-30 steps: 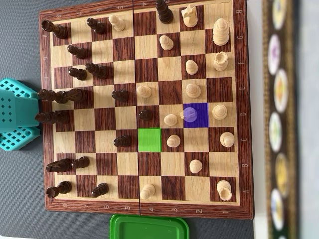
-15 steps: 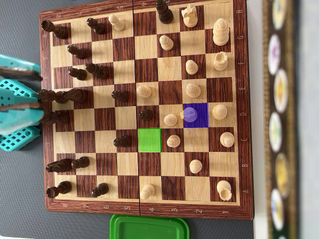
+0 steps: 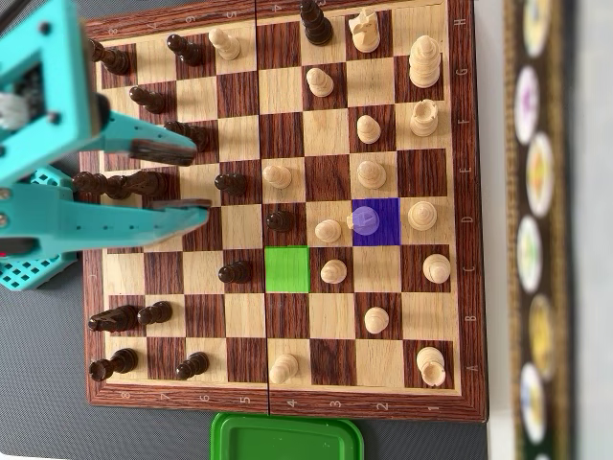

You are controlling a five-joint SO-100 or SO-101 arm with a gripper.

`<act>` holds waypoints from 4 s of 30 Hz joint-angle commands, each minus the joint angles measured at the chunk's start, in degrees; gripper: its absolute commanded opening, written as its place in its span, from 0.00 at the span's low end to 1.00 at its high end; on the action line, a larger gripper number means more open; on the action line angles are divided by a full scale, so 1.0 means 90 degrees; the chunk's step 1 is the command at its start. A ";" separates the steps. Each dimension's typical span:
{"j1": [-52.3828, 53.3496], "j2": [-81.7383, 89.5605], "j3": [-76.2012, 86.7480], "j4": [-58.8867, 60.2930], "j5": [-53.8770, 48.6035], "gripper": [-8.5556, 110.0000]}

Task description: Play chess

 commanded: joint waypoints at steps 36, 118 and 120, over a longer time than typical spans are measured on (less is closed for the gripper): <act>0.0459 -0.5996 -0.4805 0.1230 0.0010 0.21; 0.0645 -0.8203 -0.6133 0.1221 -0.0039 0.20; 0.0645 -0.8203 -0.6133 0.1221 -0.0039 0.20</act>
